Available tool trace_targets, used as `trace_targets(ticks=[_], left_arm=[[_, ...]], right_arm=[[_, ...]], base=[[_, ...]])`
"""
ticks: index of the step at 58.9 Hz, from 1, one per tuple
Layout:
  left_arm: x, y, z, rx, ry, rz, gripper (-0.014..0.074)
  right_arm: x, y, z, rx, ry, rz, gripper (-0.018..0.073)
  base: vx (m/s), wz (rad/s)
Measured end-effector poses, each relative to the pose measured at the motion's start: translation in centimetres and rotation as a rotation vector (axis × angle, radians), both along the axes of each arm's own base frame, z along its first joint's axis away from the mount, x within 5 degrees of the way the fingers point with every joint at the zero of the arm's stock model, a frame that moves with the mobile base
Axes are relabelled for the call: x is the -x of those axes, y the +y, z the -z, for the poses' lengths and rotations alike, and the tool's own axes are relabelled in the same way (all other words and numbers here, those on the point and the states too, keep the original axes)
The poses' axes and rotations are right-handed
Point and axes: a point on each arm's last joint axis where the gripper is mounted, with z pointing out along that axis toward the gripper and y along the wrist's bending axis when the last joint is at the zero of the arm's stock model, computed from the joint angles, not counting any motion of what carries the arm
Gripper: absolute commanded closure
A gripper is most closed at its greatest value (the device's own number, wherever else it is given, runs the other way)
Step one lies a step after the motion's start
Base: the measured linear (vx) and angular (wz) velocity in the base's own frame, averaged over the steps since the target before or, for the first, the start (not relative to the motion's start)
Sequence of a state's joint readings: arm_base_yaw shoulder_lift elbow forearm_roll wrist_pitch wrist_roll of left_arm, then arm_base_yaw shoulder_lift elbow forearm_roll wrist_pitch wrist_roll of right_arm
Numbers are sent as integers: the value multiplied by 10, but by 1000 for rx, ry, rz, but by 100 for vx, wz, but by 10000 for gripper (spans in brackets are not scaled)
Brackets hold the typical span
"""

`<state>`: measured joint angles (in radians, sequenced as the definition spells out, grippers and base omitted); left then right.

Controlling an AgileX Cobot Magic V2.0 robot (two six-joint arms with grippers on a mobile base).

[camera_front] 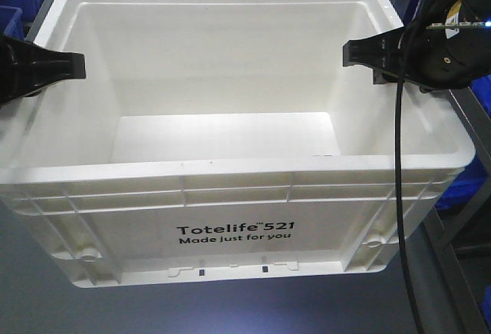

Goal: Place moving items into box and shelve
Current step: 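Hold the tote level with both grippers while approaching the roller shelf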

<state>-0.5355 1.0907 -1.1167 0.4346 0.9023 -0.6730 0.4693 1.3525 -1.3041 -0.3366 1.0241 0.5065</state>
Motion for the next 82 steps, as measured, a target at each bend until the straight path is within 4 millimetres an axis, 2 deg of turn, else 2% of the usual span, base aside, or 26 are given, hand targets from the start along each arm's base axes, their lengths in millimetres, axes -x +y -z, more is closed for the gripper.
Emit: trace_targets(ticks=[38,82], left_arm=[[0,0,0,1,-1,1,619],[0,0,0,1,-1,1,619]], right_arm=[[0,0,0,3,-1,0,575],[0,0,0,1,-1,0,575]], base=[[18,4],[9,42]])
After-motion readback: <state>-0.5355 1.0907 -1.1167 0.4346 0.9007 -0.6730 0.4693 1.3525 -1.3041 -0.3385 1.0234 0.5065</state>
